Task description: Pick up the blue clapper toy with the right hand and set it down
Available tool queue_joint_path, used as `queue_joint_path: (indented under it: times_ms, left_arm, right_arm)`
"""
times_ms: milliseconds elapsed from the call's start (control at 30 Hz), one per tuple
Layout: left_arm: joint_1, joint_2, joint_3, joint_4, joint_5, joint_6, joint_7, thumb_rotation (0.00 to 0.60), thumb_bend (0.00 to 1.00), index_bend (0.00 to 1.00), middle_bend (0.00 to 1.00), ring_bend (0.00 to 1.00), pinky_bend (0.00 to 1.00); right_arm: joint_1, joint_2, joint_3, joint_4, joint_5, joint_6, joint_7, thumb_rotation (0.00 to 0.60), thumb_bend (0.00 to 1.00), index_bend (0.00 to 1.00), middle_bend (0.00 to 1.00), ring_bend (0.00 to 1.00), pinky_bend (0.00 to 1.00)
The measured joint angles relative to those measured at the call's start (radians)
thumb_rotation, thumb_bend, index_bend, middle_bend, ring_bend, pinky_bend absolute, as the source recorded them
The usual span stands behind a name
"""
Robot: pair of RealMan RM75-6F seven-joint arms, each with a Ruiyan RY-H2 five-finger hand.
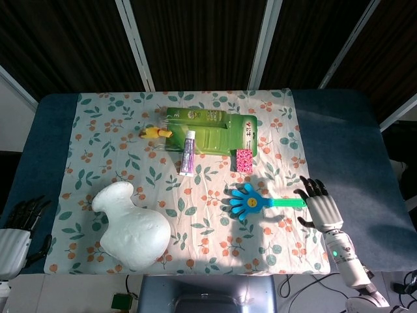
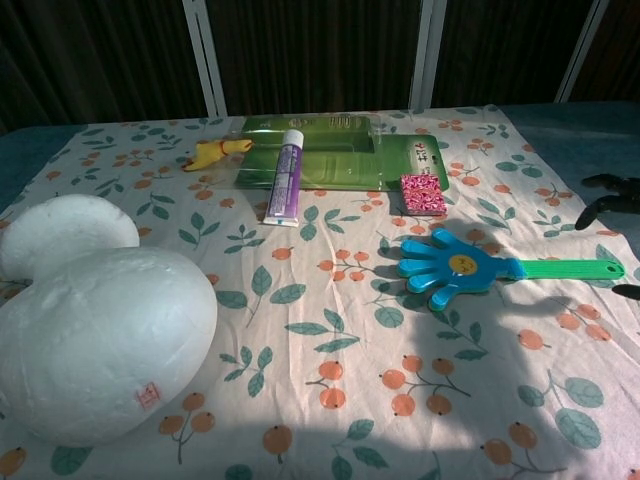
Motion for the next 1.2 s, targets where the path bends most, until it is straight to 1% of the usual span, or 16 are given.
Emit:
queue_joint_path:
  times_ms: [133, 300, 400, 567, 867, 1200]
  left_arm:
    - [0.0, 0.002, 0.002, 0.0, 0.005, 0.0, -0.003, 0.6, 0.49, 0.02, 0.0, 0.0, 0.08]
    - [-0.001, 0.002, 0.003, 0.001, 0.006, -0.003, -0.003, 0.6, 0.49, 0.02, 0.0, 0.0, 0.08]
    - [0.0, 0.002, 0.005, 0.0, 0.007, -0.004, 0.001, 0.6, 0.49, 0.02, 0.0, 0.0, 0.08]
    - [0.001, 0.002, 0.006, -0.002, 0.01, -0.002, 0.004, 0.6, 0.49, 0.02, 0.0, 0.0, 0.08]
    - [0.003, 0.005, 0.006, -0.002, 0.01, 0.0, 0.0, 0.6, 0.49, 0.02, 0.0, 0.0, 0.08]
    - [0.007, 0.009, 0.007, 0.0, 0.015, 0.009, -0.014, 0.6, 0.49, 0.02, 0.0, 0.0, 0.08]
  right_arm:
    - [0.033, -0.051, 0.022, 0.052, 0.038, -0.033, 0.01, 0.6, 0.4, 0.49, 0.0, 0.0, 0.0]
    - [0.066, -0.082, 0.039, 0.086, 0.065, -0.068, 0.026, 0.6, 0.42, 0.5, 0.0, 0.0, 0.0]
    - [0.078, -0.088, 0.043, 0.087, 0.077, -0.092, 0.033, 0.6, 0.45, 0.5, 0.0, 0.0, 0.0]
    - [0.101, -0.08, 0.041, 0.063, 0.098, -0.138, 0.036, 0.6, 0.45, 0.5, 0.0, 0.0, 0.0]
    - [0.121, -0.101, 0.038, 0.064, 0.121, -0.15, 0.034, 0.6, 0.45, 0.51, 0.0, 0.0, 0.0]
    - [0.127, -0.127, 0.028, 0.079, 0.128, -0.137, 0.031, 0.6, 0.45, 0.53, 0.0, 0.0, 0.0]
